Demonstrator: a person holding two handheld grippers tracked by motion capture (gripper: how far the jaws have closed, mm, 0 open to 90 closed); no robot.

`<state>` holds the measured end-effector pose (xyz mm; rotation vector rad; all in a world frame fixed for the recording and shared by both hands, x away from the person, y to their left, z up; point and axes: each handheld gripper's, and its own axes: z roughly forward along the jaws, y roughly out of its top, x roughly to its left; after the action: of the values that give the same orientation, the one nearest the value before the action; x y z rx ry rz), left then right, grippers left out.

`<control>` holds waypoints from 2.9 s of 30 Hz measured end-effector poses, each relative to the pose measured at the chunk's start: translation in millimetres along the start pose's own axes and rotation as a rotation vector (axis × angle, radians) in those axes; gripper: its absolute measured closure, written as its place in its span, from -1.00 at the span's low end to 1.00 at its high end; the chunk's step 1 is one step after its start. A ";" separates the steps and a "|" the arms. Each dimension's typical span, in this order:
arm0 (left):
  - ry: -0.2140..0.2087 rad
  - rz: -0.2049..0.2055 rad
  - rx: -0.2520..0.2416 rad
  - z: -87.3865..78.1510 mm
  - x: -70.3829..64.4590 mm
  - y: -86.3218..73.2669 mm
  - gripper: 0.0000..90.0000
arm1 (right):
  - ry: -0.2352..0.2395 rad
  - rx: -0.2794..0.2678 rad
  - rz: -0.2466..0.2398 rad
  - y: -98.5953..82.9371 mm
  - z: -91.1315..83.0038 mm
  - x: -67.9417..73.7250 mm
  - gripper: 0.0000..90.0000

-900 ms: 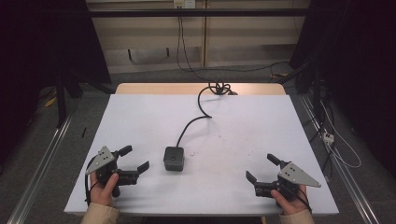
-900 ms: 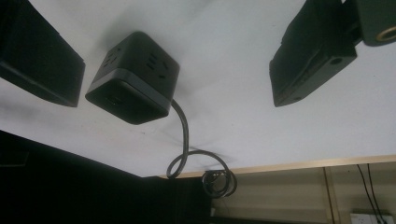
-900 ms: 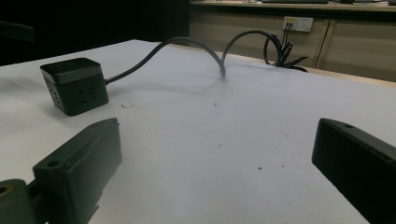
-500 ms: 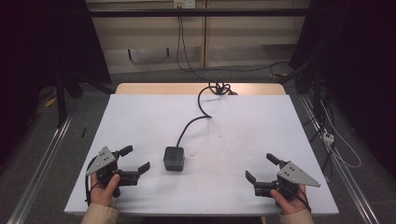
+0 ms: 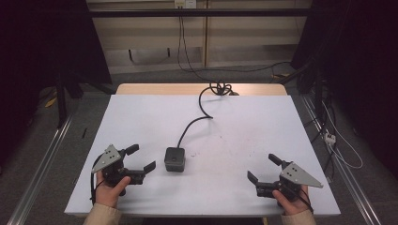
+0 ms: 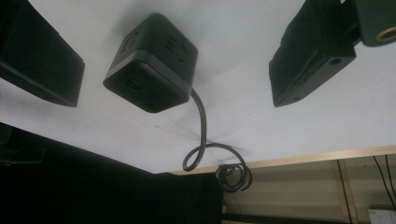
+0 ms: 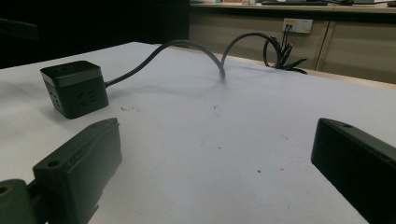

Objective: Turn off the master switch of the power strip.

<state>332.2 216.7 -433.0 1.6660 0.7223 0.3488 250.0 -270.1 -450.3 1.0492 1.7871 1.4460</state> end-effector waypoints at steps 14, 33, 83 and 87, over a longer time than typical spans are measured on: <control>0.014 0.008 0.023 10.0 -0.8 4.9 -0.92 | 0.000 -0.001 -0.006 0.2 0.2 0.2 -0.97; -0.043 0.000 0.040 18.3 -5.3 9.3 -0.57 | 0.001 0.000 -0.012 0.4 0.4 0.5 -0.97; -0.129 -0.030 0.107 41.9 -12.4 17.1 0.54 | 0.009 0.006 -0.018 0.5 0.6 0.8 -0.97; -0.130 -0.016 0.118 42.3 -13.1 17.8 0.64 | 0.010 0.005 -0.019 0.7 0.6 0.8 -0.97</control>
<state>352.1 174.3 -423.5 1.7754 0.6699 0.1874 250.2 -269.0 -449.7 1.0269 1.8037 1.4379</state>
